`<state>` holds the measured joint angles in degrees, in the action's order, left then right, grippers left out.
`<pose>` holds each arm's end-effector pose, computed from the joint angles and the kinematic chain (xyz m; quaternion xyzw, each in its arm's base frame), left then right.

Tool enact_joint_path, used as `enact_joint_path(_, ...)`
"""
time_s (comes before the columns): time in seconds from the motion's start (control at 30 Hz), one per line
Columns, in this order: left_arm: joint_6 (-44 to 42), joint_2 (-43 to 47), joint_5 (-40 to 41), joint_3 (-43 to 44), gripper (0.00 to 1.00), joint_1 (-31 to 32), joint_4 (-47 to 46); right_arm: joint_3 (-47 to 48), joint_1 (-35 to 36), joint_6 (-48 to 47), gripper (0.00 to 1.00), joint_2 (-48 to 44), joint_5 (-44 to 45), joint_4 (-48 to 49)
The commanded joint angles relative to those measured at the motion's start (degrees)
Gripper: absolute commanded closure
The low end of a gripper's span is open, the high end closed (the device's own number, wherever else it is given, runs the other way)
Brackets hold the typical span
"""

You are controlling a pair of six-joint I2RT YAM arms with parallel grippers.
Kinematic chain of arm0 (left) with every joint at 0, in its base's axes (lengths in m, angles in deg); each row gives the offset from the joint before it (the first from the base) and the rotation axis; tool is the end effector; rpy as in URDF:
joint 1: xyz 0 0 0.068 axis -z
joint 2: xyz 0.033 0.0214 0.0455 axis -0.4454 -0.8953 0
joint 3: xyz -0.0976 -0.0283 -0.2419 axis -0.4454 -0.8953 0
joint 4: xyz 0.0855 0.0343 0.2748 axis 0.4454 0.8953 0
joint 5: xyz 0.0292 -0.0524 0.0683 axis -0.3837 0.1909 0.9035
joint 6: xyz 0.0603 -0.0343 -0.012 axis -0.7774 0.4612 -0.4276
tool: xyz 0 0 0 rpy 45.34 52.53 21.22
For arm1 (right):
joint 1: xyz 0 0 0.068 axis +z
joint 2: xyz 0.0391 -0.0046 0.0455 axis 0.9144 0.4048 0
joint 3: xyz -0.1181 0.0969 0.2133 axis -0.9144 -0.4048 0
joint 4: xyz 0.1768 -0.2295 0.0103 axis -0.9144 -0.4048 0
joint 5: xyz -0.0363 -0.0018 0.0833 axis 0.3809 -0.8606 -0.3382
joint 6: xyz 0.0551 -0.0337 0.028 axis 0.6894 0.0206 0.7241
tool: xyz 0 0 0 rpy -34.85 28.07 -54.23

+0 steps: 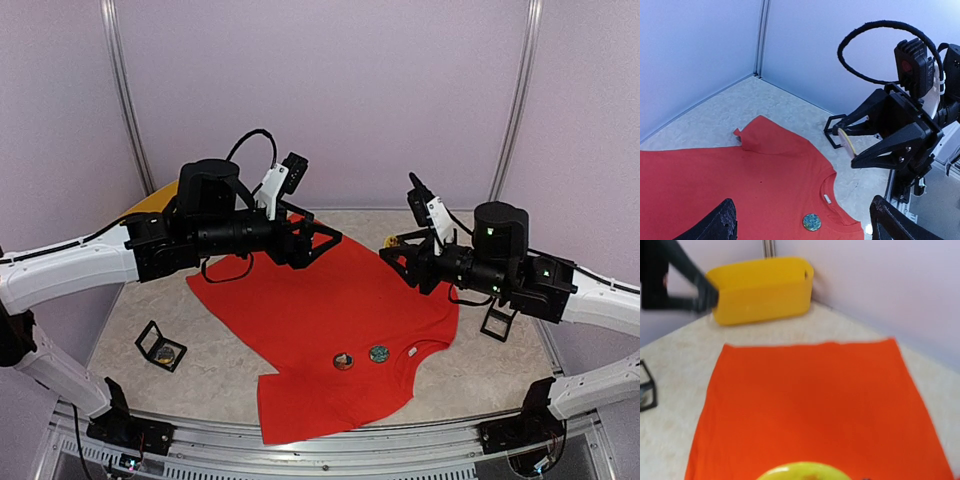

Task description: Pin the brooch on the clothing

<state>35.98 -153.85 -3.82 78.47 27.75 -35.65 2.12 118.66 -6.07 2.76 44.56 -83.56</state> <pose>0.2212 -0.3199 0.3412 0.3394 0.7125 -0.3662 0.4929 0.1882 0.2375 0.3085 -0.2767 0.7373 0.2794 0.5493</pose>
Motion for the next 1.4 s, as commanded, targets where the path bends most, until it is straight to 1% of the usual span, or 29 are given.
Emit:
enact_joint_path(0.0, 5.57, 0.4, -7.6, 3.41, 0.13, 0.23, 1.26, 3.1, 4.76, -5.8, 0.7, 4.85, 8.48, 8.08)
enact_joint_path(0.1, 5.89, -0.7, -7.41, 4.88, 0.15, 0.23, 4.28, 4.75, 7.12, -7.9, 0.7, 7.75, 10.8, 8.7)
enact_joint_path(0.23, 5.59, -1.76, -8.94, 4.96, 0.17, 0.47, 3.88, 6.73, 9.41, -10.16, 0.7, 10.44, 12.24, 8.85)
enact_joint_path(0.43, 4.7, -3.85, -7.53, 5.98, 0.27, 0.08, 6.23, 9.38, 13.09, -12.76, 0.7, 12.94, 15.18, 8.87)
enact_joint_path(0.57, 4.06, -3.61, -7.18, 5.68, 0.48, 0.03, 6.36, 10.18, 14.35, -13.75, 0.7, 13.84, 16.1, 8.98)
enact_joint_path(0.77, 4.18, -3.94, -8.61, 5.21, 0.69, -0.15, 5.35, 11.69, 15.36, -14.83, 0.69, 15.82, 17.17, 8.95)
enact_joint_path(0.83, 4.34, -4.32, -9.36, 5.43, 0.72, -0.22, 5.7, 12.14, 15.49, -15.1, 0.69, 16.29, 17.62, 8.8)
enact_joint_path(0.87, 4.47, -4.57, -9.67, 5.72, 0.76, -0.39, 6.23, 12.37, 15.57, -15.22, 0.69, 16.46, 17.83, 8.75)
enact_joint_path(0.97, 5.68, -5.63, -9.97, 6.82, 0.95, -0.86, 7.5, 12.55, 15.58, -15.93, 0.69, 16.57, 18.41, 9.44)
enact_joint_path(1.0, 5.86, -5.98, -10.36, 7.0, 1.0, -1.12, 7.77, 12.53, 15.59, -16.28, 0.69, 16.57, 18.32, 9.73)
enact_joint_path(1.1, 5.54, -5.78, -11.14, 6.81, 1.0, -1.37, 7.68, 12.69, 15.57, -16.54, 0.68, 16.25, 18.28, 10.21)
enact_joint_path(1.13, 5.05, -5.32, -10.99, 6.49, 1.0, -1.43, 7.45, 12.79, 15.57, -16.63, 0.65, 15.96, 18.27, 10.17)
enact_joint_path(1.17, 4.2, -4.8, -10.44, 6.15, 1.0, -1.46, 7.22, 12.89, 15.58, -16.58, 0.59, 15.54, 18.33, 9.96)
enact_joint_path(1.27, -0.16, -2.69, -5.37, 4.61, 1.0, -1.33, 5.82, 11.98, 15.48, -16.25, 0.34, 12.66, 19.06, 9.67)
enact_joint_path(1.33, -5.49, -0.66, 0.23, 2.86, 1.0, -0.39, 3.23, 10.95, 15.02, -15.43, 0.21, 9.64, 18.28, 8.97)
enact_joint_path(1.37, -10.83, 1.06, 4.58, 1.22, 1.0, 0.66, 0.83, 10.75, 14.25, -14.2, 0.16, 8.07, 15.1, 7.78)
